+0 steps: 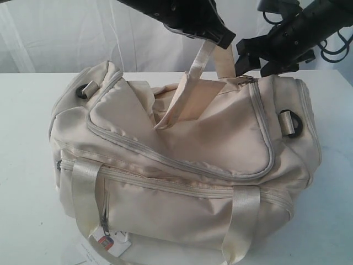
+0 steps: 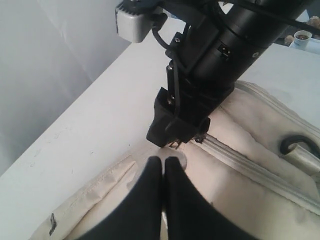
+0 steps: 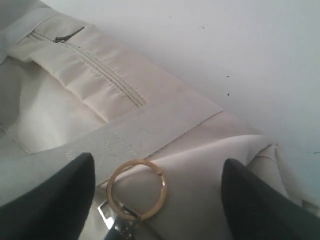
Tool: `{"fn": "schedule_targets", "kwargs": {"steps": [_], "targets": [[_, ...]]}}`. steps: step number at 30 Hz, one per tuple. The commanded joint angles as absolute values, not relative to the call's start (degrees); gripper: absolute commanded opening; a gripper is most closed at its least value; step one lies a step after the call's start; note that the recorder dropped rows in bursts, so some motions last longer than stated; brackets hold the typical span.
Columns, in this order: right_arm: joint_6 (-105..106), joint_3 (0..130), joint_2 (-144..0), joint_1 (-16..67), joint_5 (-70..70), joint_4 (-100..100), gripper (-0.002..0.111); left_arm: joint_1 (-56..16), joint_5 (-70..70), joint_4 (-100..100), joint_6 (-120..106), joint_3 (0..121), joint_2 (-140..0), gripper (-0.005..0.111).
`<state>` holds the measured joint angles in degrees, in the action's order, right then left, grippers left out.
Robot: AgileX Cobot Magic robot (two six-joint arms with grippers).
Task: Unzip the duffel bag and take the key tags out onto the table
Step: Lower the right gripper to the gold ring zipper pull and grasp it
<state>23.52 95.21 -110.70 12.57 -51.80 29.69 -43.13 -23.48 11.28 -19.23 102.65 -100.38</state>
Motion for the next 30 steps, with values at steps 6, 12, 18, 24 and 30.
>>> {"fn": "schedule_targets", "kwargs": {"steps": [6,12,18,24,30], "targets": [[24.0,95.6,-111.0,12.7,-56.1,31.7,0.049,-43.3,-22.1,12.8,-19.5,103.3,-98.7,0.000],[24.0,95.6,-111.0,12.7,-57.3,31.4,0.045,-43.3,-22.1,12.8,-19.5,103.3,-98.7,0.000],[23.7,95.6,-111.0,12.7,-56.6,30.1,0.043,-43.3,-22.1,12.8,-19.5,103.3,-98.7,0.000],[21.6,95.6,-112.3,12.7,-56.1,27.8,0.060,-43.3,-22.1,12.8,-19.5,103.3,-98.7,0.000],[21.6,95.6,-114.7,12.7,-56.3,33.3,0.050,-43.3,-22.1,12.8,-19.5,103.3,-98.7,0.000]]}}
